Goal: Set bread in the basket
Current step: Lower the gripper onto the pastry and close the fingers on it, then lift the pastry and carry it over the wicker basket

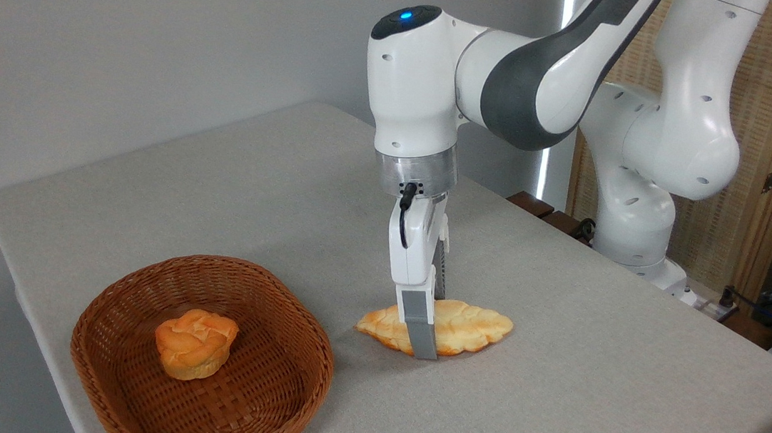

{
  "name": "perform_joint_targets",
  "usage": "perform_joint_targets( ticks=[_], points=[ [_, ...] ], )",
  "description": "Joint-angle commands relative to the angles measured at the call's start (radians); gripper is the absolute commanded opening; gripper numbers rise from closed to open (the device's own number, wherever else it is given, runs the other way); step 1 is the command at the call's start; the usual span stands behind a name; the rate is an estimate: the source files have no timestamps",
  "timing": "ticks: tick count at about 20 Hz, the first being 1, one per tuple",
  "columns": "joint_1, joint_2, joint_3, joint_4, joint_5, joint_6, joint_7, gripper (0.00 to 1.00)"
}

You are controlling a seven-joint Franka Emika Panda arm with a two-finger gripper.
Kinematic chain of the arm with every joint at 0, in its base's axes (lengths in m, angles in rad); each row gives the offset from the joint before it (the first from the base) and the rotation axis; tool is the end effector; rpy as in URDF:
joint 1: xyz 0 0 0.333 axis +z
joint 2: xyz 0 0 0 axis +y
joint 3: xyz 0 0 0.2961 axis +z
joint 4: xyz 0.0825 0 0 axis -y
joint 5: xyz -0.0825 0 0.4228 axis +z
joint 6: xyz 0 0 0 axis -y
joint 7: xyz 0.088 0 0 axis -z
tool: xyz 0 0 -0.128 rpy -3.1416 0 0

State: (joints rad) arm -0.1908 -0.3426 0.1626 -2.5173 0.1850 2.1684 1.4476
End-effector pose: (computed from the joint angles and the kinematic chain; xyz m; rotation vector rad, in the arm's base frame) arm 0.4609 -0.0067 0.3372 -2.1496 2.1919 0.1064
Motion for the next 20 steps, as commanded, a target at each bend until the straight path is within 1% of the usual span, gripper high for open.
perform_joint_targets(
  ticks=[1,11,13,16,17,18,19,20],
  points=[
    [-0.012,-0.004,0.017,-0.009,0.019,0.022,0.010,0.39],
    [-0.012,-0.010,0.017,-0.005,0.018,0.011,-0.007,0.39],
    [-0.012,-0.013,0.015,0.000,0.008,0.008,-0.013,0.39],
    [-0.015,-0.018,0.014,0.023,0.002,-0.060,-0.076,0.39],
    [-0.016,-0.019,0.012,0.037,-0.004,-0.082,-0.091,0.39],
    [-0.033,-0.019,0.012,0.064,-0.037,-0.137,-0.125,0.39],
    [-0.047,-0.019,0.014,0.083,-0.057,-0.165,-0.140,0.39],
    [-0.067,-0.016,0.015,0.118,-0.090,-0.207,-0.168,0.39]
  ],
)
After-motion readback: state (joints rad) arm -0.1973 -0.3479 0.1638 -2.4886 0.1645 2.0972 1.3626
